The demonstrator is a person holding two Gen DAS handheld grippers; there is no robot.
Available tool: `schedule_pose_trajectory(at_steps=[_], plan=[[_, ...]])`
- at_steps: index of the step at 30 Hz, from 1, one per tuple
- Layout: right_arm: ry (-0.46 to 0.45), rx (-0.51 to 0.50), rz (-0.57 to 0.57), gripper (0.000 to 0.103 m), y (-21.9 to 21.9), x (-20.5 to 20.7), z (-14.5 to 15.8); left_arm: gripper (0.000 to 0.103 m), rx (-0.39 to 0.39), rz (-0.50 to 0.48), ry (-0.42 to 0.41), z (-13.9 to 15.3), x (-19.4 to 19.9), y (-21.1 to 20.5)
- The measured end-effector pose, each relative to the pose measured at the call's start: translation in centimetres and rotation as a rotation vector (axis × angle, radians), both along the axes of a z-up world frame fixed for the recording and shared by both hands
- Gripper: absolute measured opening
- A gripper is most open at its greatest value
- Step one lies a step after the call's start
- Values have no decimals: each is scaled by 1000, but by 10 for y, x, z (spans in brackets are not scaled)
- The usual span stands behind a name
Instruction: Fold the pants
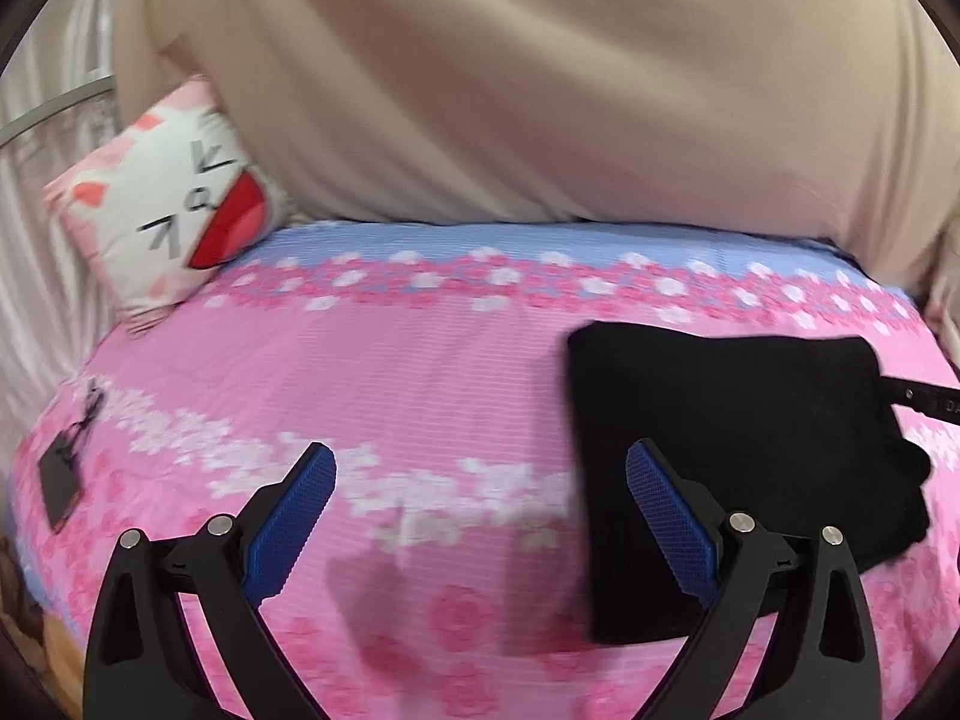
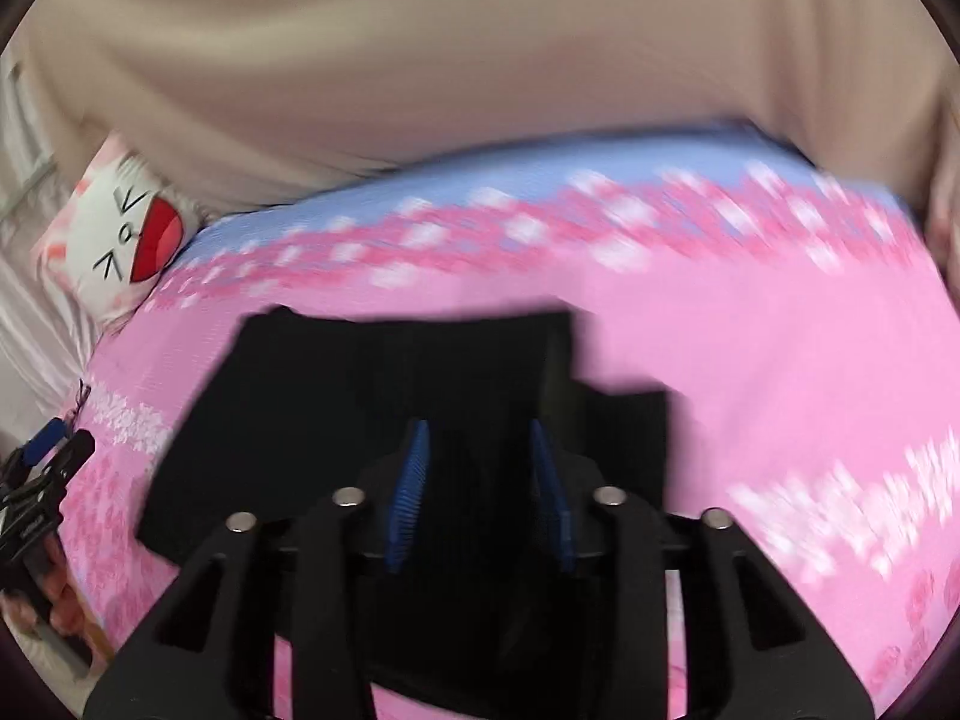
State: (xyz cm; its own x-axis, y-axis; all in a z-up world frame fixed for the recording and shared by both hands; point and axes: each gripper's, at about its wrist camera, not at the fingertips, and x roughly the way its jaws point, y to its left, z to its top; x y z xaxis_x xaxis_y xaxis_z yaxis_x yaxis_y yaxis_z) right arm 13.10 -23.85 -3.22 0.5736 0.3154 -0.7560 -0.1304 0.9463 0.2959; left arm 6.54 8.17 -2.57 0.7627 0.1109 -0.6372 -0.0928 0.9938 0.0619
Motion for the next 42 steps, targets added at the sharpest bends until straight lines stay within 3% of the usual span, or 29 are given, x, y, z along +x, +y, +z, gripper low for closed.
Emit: schedule_pose_trajectory(at_steps=[4, 7, 9, 10, 11, 14, 15, 17, 19, 21, 23, 25, 27, 28, 31, 33, 35, 36, 38, 40, 42], plan=[[58, 20, 51, 39, -12, 4, -22, 96, -11, -70, 30, -7, 14, -43], [42, 34, 87, 61, -5, 10, -27, 96, -4, -110, 53, -10, 16, -66], [23, 15, 99, 66, 3, 12, -28, 96, 14, -112, 57, -11, 16, -74], [19, 19, 105, 62, 7, 13, -28, 96, 24, -109, 55, -11, 14, -76], [3, 39, 124, 40, 11, 12, -29, 96, 31, -105, 56, -11, 15, -77], [-30, 41, 146, 10, 13, 2, -16, 96, 35, -91, 67, -11, 16, -76], [-54, 54, 141, 8, 9, -5, -7, 96, 37, -89, 67, -11, 16, -76], [-93, 89, 109, 8, -8, -20, 12, 96, 49, -88, 62, -11, 15, -74], [-112, 31, 56, 8, -20, -27, 13, 96, 73, -84, 70, -19, 18, -74], [-14, -19, 29, 13, -26, -12, -21, 97, 92, -90, 124, -43, 29, -78], [-7, 72, 11, 16, -39, -11, -32, 98, 90, -78, 163, -61, 35, -79], [-25, 140, -35, 16, -53, -23, -14, 98, 61, -68, 146, -55, 29, -74], [-146, 88, -82, 16, -61, -45, 24, 97, 56, -64, 113, -40, 22, -69], [-166, 89, -77, 16, -60, -49, 34, 97, 51, -63, 77, -28, 18, -66], [-189, 99, 9, 16, -36, -45, 53, 97, 69, -53, 20, -9, 22, -69], [-116, 38, 71, 15, -8, -25, 25, 97, 124, -47, 35, -21, 33, -76], [-15, -67, 88, 12, 9, 1, -29, 98, 203, -24, 106, -51, 50, -80], [-66, -63, 73, 12, 10, -3, -27, 98, 203, -31, 115, -59, 52, -79], [-56, -51, 46, 16, 12, -10, 1, 98, 169, -37, 85, -48, 42, -73], [-146, -18, 83, 16, 22, -17, 30, 98, 135, -35, 50, -32, 35, -69], [-162, -58, 120, 16, 43, -6, 37, 98, 117, -22, 22, -24, 38, -68]])
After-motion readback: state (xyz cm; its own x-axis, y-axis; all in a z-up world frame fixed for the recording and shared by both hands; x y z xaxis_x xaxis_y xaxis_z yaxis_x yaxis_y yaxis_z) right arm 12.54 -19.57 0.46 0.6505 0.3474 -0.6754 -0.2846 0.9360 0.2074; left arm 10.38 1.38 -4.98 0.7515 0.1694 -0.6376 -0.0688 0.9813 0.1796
